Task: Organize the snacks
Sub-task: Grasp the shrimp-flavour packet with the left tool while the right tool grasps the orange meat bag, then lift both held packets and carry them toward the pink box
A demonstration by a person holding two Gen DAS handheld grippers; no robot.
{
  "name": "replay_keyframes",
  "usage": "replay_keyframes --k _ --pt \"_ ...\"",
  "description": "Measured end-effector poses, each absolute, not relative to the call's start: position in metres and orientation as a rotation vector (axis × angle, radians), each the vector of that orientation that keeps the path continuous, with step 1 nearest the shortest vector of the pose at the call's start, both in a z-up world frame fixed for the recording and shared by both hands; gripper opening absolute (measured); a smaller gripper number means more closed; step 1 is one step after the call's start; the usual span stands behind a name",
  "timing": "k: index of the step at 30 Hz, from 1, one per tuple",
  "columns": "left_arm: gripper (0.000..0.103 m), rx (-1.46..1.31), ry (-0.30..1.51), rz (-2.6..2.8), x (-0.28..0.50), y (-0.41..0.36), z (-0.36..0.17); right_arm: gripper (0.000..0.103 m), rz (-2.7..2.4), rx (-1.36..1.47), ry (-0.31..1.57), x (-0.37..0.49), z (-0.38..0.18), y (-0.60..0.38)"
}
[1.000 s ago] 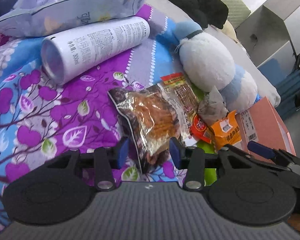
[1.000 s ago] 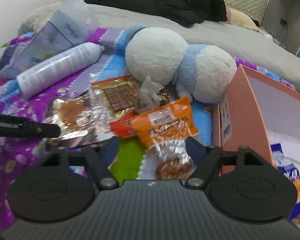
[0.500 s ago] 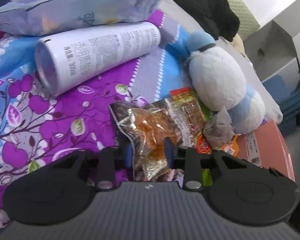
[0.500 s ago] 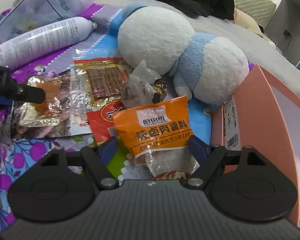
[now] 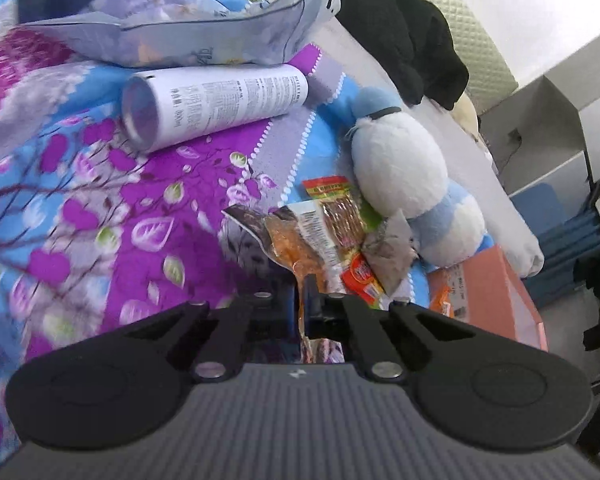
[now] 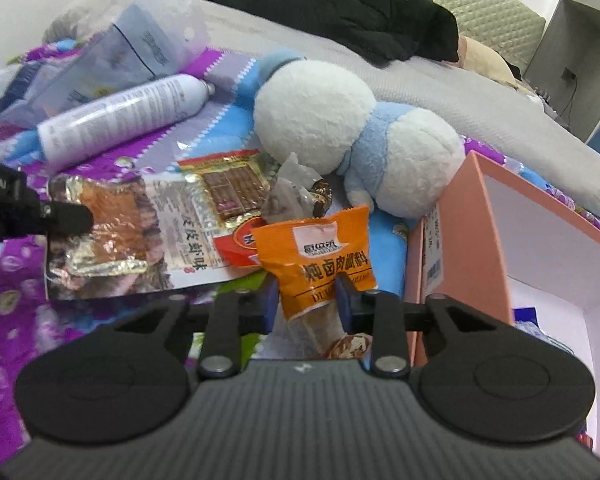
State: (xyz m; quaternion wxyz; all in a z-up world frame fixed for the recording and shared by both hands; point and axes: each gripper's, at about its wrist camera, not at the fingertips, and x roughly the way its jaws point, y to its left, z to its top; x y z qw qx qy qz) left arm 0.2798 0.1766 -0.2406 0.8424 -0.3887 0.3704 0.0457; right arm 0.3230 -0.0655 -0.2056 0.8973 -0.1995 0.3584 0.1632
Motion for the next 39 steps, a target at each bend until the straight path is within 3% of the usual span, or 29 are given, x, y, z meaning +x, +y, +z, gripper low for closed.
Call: replay_keyframes --k 10,25,39 --pt "0.003 -0.790 0.774 0.159 0.199 0.164 -0.210 0.025 0.426 -0.439 0.734 0.241 -0.185 -0.067" --pt "0.003 -0.846 0.820 0.234 0.084 0.147 -0.218 0.022 0.489 -0.539 0.718 0.128 -0.186 -0.086" --pt "0.005 -0.739 0.927 0.236 0.065 0.140 -0.223 0.027 0.492 -0.373 0.757 0.122 -0.201 -0.104"
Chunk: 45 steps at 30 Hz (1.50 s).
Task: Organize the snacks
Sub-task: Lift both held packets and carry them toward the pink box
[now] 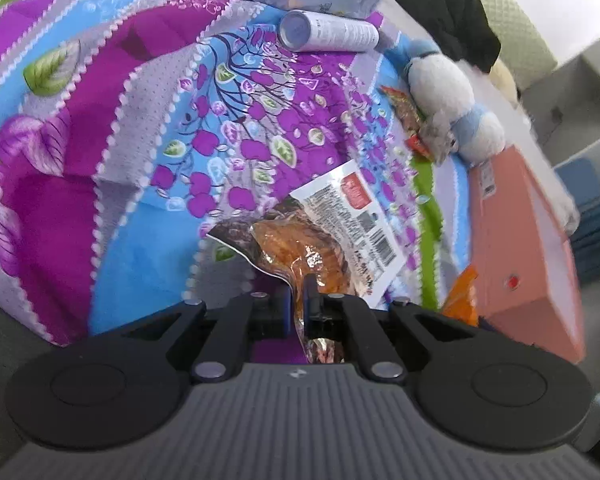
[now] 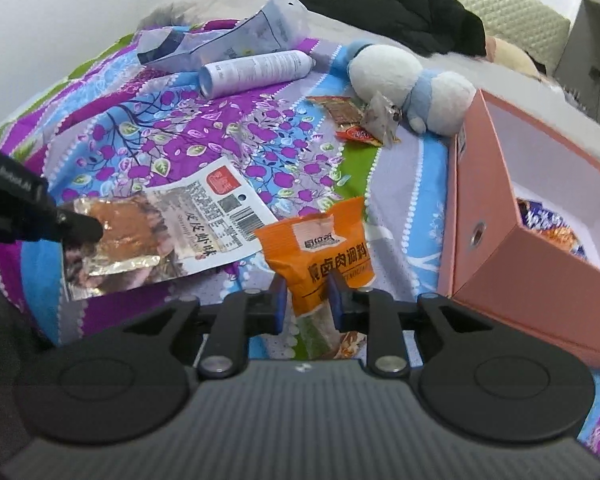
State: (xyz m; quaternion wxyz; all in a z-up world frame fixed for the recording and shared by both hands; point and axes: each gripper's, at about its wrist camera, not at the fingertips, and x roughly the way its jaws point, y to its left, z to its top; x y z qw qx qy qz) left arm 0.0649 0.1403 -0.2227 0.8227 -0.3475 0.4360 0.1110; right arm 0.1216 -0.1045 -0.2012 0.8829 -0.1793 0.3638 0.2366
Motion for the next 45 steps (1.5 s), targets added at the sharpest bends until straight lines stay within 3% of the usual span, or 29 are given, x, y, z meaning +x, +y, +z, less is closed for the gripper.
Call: replay_keyframes --k 3,4,6,8,9,11,14,22,32,45 --pt "0.010 -0.672 0.969 0.231 0.065 0.138 -0.223 0.034 0.505 -0.290 0.792 0.125 -0.203 -0.110" --pt "0.014 -0.655 0.975 0.238 0.063 0.138 -0.222 0.033 0.510 -0.261 0.800 0.126 -0.203 -0.112" --pt "0.023 -0.625 0.982 0.254 0.061 0.138 -0.221 0.042 0.516 -0.216 0.807 0.127 -0.203 -0.116" --pt "0.047 -0.602 0.988 0.266 0.059 0.140 -0.219 0.075 0.514 -0.169 0.811 0.128 -0.202 -0.121" --pt "0.053 -0.590 0.990 0.271 0.058 0.141 -0.218 0.081 0.513 -0.136 0.807 0.129 -0.200 -0.124" --pt "0.072 -0.565 0.987 0.275 0.055 0.142 -0.216 0.085 0.515 -0.084 0.801 0.130 -0.198 -0.130" --pt "0.086 -0.537 0.990 0.266 0.052 0.145 -0.213 0.085 0.513 -0.007 0.812 0.134 -0.197 -0.139" --pt "0.095 -0.406 0.976 0.217 0.056 0.145 -0.205 0.085 0.475 0.065 0.818 0.136 -0.209 -0.149" --pt "0.097 -0.135 0.984 0.061 0.081 0.111 -0.200 0.085 0.454 0.084 0.820 0.137 -0.226 -0.153" --pt "0.098 0.157 1.073 -0.110 0.106 0.084 -0.251 0.089 0.370 0.164 0.927 0.156 -0.243 -0.157"
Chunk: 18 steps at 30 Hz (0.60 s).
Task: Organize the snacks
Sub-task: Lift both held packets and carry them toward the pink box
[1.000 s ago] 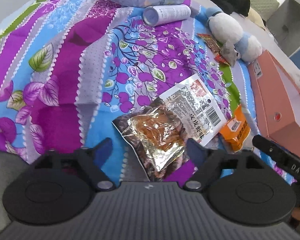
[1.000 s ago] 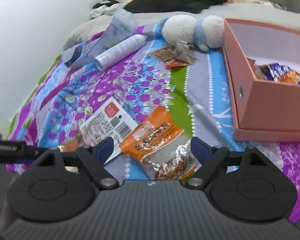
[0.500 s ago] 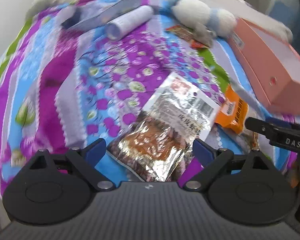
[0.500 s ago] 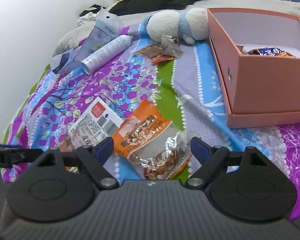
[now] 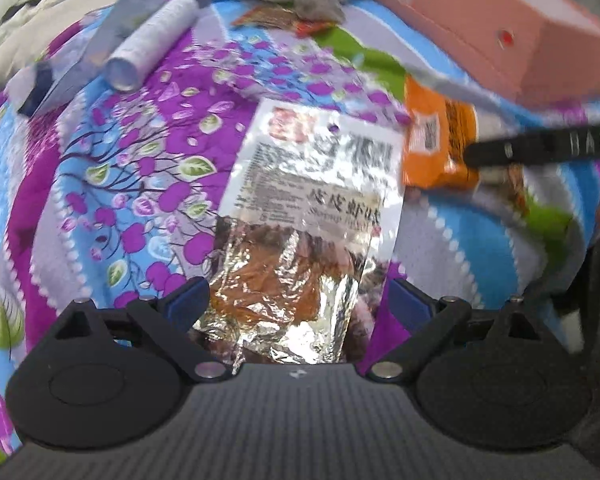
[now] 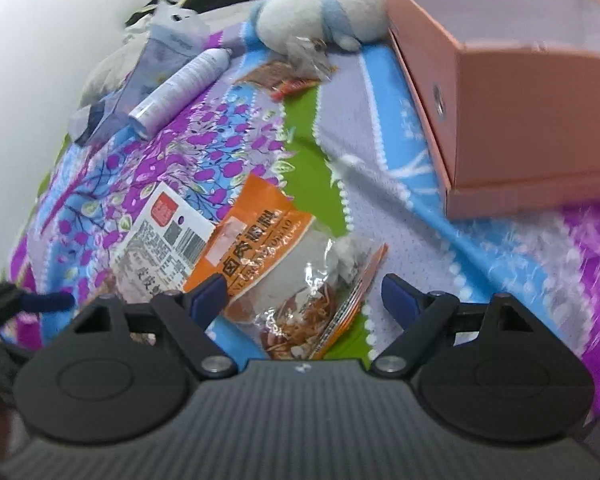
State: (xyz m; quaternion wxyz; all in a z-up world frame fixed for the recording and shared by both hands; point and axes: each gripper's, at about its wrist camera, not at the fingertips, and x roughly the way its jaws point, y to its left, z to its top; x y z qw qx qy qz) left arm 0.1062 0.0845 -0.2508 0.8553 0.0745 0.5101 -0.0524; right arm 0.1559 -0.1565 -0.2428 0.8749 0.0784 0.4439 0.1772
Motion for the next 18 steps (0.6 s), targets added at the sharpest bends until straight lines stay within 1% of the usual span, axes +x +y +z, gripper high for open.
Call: replay_keyframes --k 5,7,13,18 --pt "0.099 0.229 1.073 -0.116 0.110 0.080 -0.264 0.090 0.377 0.177 0.952 0.163 -0.249 -0.152" --pt "0.100 0.216 1.074 -0.112 0.112 0.080 -0.265 0.092 0.394 0.158 0.959 0.166 -0.250 -0.147" --pt "0.100 0.143 1.063 -0.084 0.117 0.084 -0.269 0.094 0.428 0.043 0.964 0.170 -0.254 -0.126" --pt "0.097 0.120 1.055 -0.051 0.115 0.082 -0.267 0.093 0.451 -0.081 0.949 0.169 -0.259 -0.110"
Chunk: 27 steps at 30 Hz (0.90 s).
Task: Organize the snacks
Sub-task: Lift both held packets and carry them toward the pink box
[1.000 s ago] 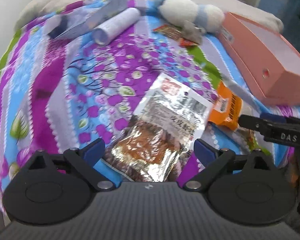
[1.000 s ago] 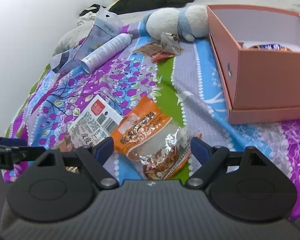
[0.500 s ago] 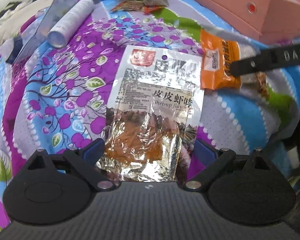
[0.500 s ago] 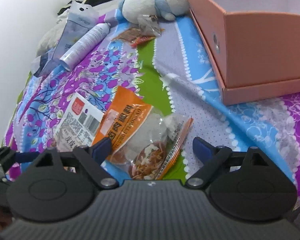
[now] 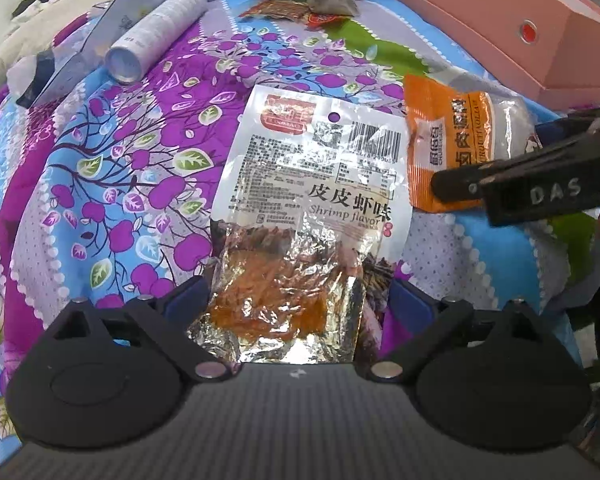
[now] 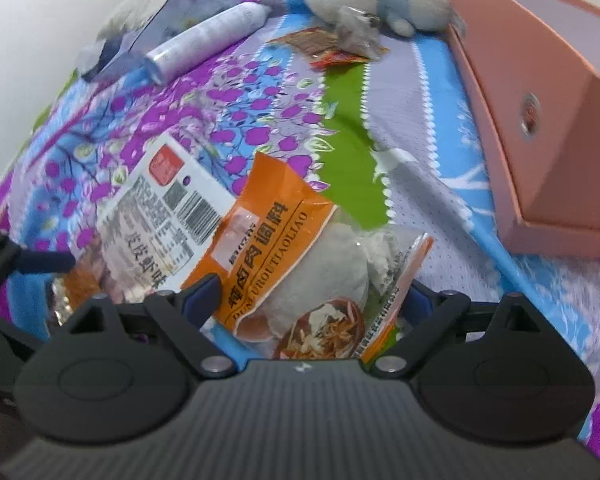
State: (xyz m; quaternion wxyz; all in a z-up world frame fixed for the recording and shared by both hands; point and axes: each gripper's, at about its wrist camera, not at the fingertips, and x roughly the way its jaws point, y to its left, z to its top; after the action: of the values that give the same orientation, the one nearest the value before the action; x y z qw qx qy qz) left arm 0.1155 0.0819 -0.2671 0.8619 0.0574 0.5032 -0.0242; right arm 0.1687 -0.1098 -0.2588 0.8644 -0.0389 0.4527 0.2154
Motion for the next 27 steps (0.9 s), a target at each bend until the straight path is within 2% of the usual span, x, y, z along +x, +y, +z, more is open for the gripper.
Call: replay_keyframes --k 3,4,5,6,7,14,27 --pt "0.088 0.095 1.049 -0.029 0.114 0.082 -0.265 0.076 0.448 -0.112 0.935 0.167 -0.258 -0.105" --pt "0.084 0.087 1.047 -0.024 0.113 0.083 -0.264 0.066 0.445 -0.117 0.926 0.166 -0.256 -0.104" --pt "0.079 0.081 1.045 -0.018 0.113 0.083 -0.263 0.046 0.441 -0.118 0.921 0.165 -0.255 -0.103" --pt "0.077 0.074 1.044 -0.014 0.112 0.083 -0.262 0.033 0.439 -0.115 0.919 0.164 -0.253 -0.103" --pt "0.073 0.066 1.044 -0.009 0.112 0.084 -0.261 0.030 0.432 -0.112 0.916 0.165 -0.251 -0.104" --pt "0.059 0.016 1.038 0.024 0.108 0.087 -0.252 0.028 0.431 -0.092 0.925 0.164 -0.243 -0.112" --pt "0.055 -0.162 1.002 0.076 0.097 0.096 -0.216 0.028 0.411 -0.074 0.898 0.149 -0.220 -0.132"
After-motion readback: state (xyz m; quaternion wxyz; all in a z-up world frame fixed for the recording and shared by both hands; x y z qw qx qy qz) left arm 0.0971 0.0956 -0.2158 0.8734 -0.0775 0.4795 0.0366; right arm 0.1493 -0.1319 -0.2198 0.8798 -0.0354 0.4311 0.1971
